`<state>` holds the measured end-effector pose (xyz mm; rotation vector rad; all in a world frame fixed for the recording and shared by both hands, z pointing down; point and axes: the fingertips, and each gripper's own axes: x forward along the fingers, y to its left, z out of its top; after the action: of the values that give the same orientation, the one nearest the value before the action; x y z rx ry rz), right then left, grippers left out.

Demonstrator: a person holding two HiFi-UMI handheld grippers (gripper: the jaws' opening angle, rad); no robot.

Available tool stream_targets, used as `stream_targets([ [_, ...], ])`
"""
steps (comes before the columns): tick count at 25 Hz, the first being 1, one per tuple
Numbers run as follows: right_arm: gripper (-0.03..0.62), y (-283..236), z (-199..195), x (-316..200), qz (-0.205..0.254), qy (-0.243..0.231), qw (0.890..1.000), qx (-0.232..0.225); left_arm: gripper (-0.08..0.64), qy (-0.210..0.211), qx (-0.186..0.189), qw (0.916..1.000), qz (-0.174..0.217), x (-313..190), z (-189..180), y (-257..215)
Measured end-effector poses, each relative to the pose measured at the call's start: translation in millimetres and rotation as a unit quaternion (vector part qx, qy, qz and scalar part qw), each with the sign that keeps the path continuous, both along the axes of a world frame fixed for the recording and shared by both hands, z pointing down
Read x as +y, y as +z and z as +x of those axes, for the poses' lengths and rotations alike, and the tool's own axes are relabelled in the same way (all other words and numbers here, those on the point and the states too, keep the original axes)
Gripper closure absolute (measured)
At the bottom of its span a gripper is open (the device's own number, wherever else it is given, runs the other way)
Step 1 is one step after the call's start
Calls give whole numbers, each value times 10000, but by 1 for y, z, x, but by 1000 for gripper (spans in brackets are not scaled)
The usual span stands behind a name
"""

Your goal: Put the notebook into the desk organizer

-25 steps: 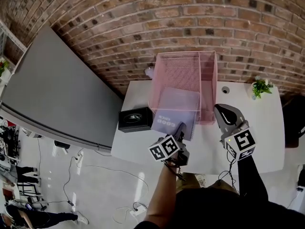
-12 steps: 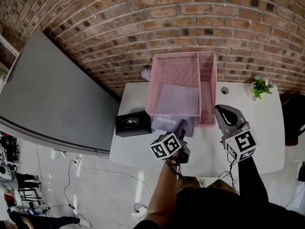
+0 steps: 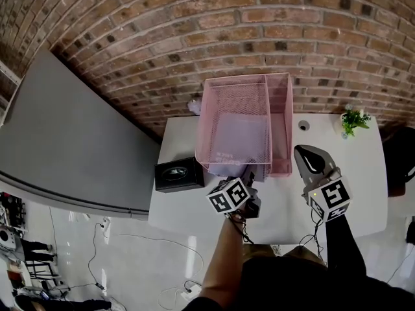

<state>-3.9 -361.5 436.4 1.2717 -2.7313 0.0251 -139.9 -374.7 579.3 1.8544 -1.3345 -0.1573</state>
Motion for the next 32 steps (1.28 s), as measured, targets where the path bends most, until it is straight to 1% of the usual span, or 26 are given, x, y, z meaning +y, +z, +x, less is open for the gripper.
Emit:
stream_targets([
  [4,592,2,5,-1,-13,66,10000,32,454,4,-72,9999,80,-8,3,-1],
  [6,592,2,6,-2,-13,73,10000,44,451,7,-194,9998,79,-11,3,-1],
  [8,592,1,7,-2,-2,77,10000,50,437,63,-529,9986,51,-12,4,0],
  [10,592,0,8,-3,6,88,9999,49,413,186,-1012,9947,16,-12,7,1],
  [11,592,-1,9,-3,5,92,9999,47,405,244,-1191,9926,11,-11,8,1],
  [13,592,-1,8,-2,5,85,10000,44,397,342,-1387,9897,22,-9,10,0],
  [17,592,0,5,1,16,34,10000,35,385,541,-1650,9848,68,-5,8,0],
  [19,592,0,4,2,17,13,10000,27,376,599,-1682,9839,61,-2,8,0],
  [21,592,-1,2,3,20,-4,10000,21,356,624,-1531,9862,30,1,9,1],
  [22,592,-1,1,5,23,-14,10000,20,292,617,-1370,9886,4,3,10,1],
  [23,592,-2,0,6,28,-25,10000,19,212,561,-1185,9914,-25,4,11,0],
  [24,592,-3,-1,7,35,-39,10000,14,207,442,-1029,9937,-51,4,10,0],
  [25,592,-4,-2,9,45,-52,10000,8,204,298,-951,9950,-76,5,7,-1],
  [28,592,-6,-3,14,78,-80,9999,-1,199,-5,-1039,9944,-169,7,-1,-1],
  [32,592,-8,-3,20,135,-133,9998,61,201,-282,-1392,9892,-351,17,-10,6],
])
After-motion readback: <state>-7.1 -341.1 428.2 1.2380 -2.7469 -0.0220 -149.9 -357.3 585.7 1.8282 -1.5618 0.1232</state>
